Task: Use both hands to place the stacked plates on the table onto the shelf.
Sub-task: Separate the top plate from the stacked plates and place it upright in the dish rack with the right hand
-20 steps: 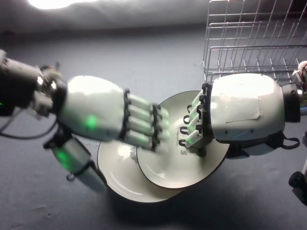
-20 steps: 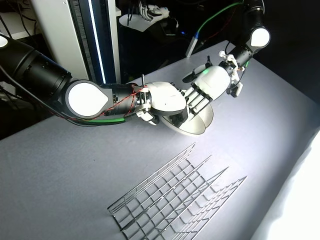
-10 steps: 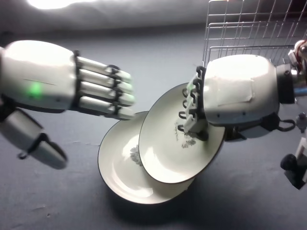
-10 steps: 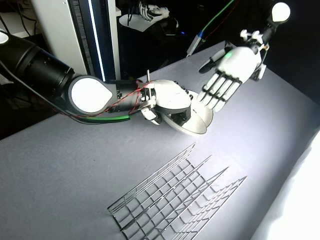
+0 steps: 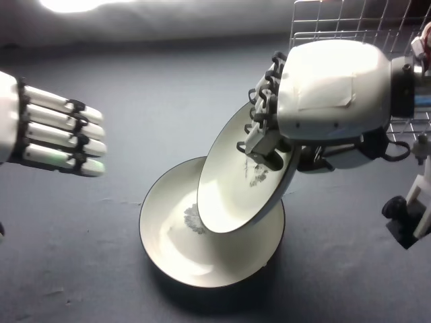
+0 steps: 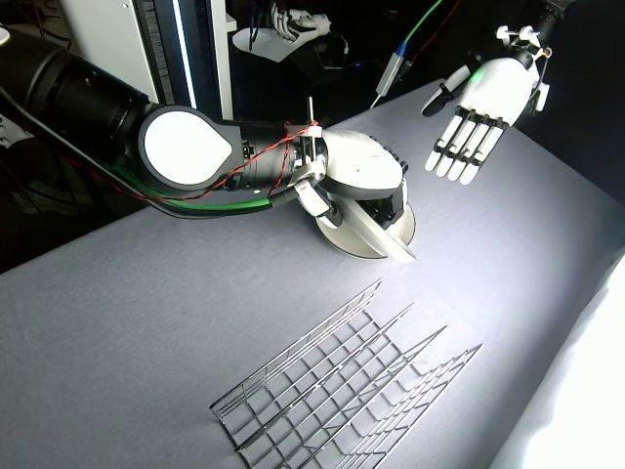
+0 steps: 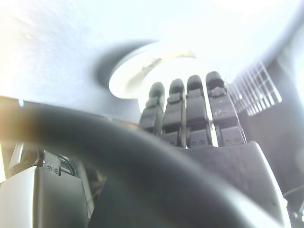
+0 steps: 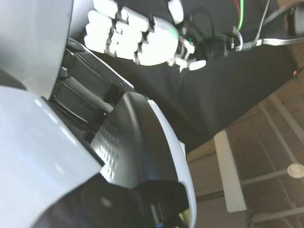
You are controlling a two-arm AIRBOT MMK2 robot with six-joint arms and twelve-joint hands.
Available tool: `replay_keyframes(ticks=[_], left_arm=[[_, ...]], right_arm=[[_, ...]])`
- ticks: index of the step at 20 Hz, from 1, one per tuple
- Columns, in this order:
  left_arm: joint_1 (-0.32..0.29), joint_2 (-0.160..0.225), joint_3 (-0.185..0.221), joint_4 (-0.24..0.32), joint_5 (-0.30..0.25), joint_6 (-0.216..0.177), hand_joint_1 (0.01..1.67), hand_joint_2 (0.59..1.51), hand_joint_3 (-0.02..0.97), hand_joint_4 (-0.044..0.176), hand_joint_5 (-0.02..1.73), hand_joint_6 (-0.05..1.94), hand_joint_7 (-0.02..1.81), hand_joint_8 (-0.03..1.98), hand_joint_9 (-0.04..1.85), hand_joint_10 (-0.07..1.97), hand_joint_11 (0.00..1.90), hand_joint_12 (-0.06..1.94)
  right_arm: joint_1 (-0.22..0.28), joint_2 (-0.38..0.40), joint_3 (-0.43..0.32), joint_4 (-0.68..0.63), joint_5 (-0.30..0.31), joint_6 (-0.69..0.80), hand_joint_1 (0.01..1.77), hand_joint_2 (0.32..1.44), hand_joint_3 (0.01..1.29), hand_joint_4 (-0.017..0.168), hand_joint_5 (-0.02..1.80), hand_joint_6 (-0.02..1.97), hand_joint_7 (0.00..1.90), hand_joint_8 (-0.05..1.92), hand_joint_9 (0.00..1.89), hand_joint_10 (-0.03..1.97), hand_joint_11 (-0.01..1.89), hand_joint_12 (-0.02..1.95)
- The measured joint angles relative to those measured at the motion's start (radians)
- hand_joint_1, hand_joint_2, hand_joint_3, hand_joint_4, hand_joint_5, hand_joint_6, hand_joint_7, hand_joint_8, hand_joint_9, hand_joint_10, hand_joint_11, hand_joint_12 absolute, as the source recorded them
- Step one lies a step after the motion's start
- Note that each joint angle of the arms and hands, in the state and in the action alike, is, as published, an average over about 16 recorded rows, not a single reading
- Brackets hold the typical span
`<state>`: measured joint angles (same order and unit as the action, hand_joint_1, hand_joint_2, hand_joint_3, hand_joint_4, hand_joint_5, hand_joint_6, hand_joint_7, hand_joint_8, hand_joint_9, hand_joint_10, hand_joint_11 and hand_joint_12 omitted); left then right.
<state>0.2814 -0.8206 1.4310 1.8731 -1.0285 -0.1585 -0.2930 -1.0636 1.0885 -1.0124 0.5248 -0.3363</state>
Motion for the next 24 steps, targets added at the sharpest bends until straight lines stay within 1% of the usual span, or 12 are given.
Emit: replay_keyframes(ticks=[4,10,17,20,24], left_arm=[[-0.001,0.023,0.014,0.029,-0.007,0.000,0.02,1.122,0.012,0.001,0.06,0.02,0.04,0.00,0.03,0.01,0.02,0.01],[-0.006,0.036,0.032,0.055,-0.011,0.000,0.02,1.123,0.013,0.002,0.07,0.02,0.04,0.00,0.03,0.01,0.02,0.01],[-0.015,0.035,0.046,0.068,-0.016,0.000,0.02,1.123,0.013,0.001,0.07,0.02,0.04,0.00,0.03,0.01,0.02,0.01],[-0.020,0.030,0.049,0.070,-0.019,0.000,0.02,1.124,0.013,0.001,0.07,0.02,0.04,0.00,0.03,0.01,0.02,0.01],[-0.026,0.019,0.052,0.070,-0.022,0.000,0.02,1.123,0.012,0.001,0.08,0.02,0.05,0.00,0.04,0.01,0.03,0.01]], right_arm=[[0.025,0.014,-0.015,0.053,-0.001,0.001,1.36,0.97,0.01,0.001,0.95,0.96,1.08,0.83,1.04,0.98,0.89,1.12],[0.048,0.029,-0.032,0.157,0.008,0.002,1.36,0.99,0.01,-0.004,0.94,0.95,1.07,0.83,1.05,0.98,0.90,1.13],[0.068,0.035,-0.045,0.332,0.011,0.008,1.37,1.00,0.01,-0.008,0.93,0.94,1.07,0.83,1.05,0.98,0.90,1.13],[0.084,0.035,-0.049,0.428,-0.003,0.011,1.37,1.00,0.01,-0.007,0.93,0.93,1.08,0.83,1.05,0.98,0.90,1.14],[0.115,0.031,-0.052,0.564,-0.039,0.016,1.37,1.00,0.01,-0.007,0.93,0.93,1.08,0.82,1.05,0.98,0.90,1.14]])
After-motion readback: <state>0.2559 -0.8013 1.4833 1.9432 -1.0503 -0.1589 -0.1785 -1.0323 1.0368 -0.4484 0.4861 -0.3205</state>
